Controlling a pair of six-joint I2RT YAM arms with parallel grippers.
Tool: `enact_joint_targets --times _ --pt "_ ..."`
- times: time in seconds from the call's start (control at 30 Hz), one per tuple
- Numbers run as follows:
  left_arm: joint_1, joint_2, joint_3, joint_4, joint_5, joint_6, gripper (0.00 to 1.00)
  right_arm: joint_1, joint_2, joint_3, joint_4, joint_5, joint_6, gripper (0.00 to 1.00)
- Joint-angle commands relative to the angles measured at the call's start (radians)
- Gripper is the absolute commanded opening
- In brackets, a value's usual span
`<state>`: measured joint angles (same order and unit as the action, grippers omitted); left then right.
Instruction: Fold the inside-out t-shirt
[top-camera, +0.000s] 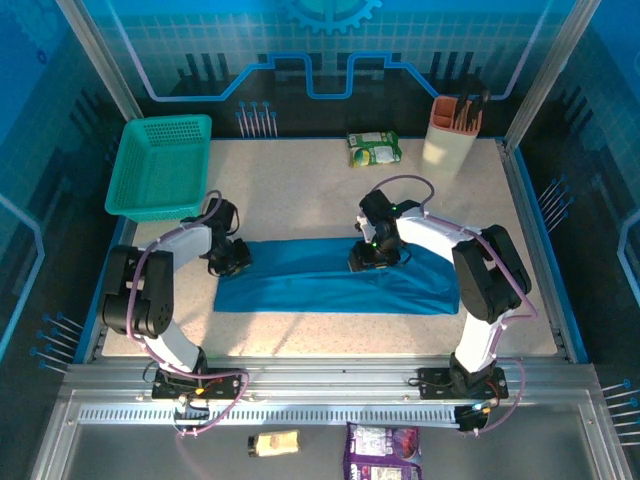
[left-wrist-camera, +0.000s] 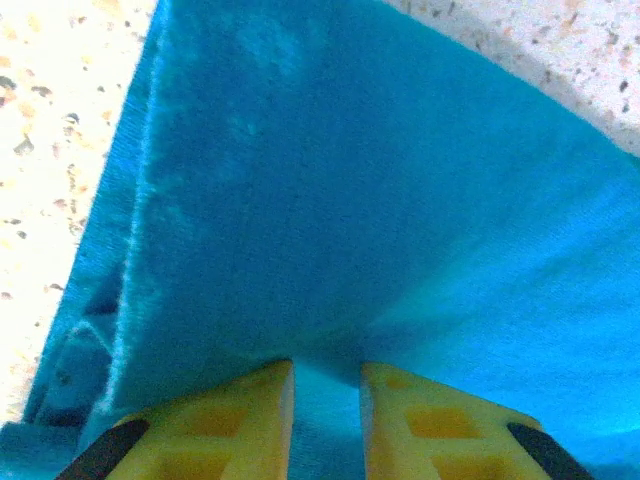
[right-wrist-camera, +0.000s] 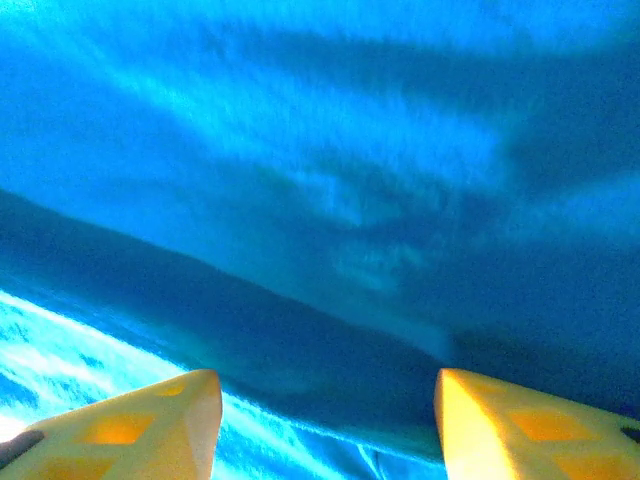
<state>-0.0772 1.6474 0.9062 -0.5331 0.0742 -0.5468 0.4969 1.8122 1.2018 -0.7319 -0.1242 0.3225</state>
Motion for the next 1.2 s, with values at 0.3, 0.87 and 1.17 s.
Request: enact_joint_targets --times 0.3,0.87,1.17 --pt "0.074 -0.026 0.088 -0.035 -0.049 0.055 0.33 0.01 -0.055 -0.062 -0.086 -0.033 0.009 0.59" --pt "0.117 0.094 0.232 -0.093 -0.059 0.18 0.35 0.002 -0.07 -0.005 -0.023 -0.1 0.047 0.59" --pt "0.115 0.002 0.13 -0.069 -0.051 0.212 0.43 0.002 -0.031 0.013 -0.017 -0.106 0.044 0.59"
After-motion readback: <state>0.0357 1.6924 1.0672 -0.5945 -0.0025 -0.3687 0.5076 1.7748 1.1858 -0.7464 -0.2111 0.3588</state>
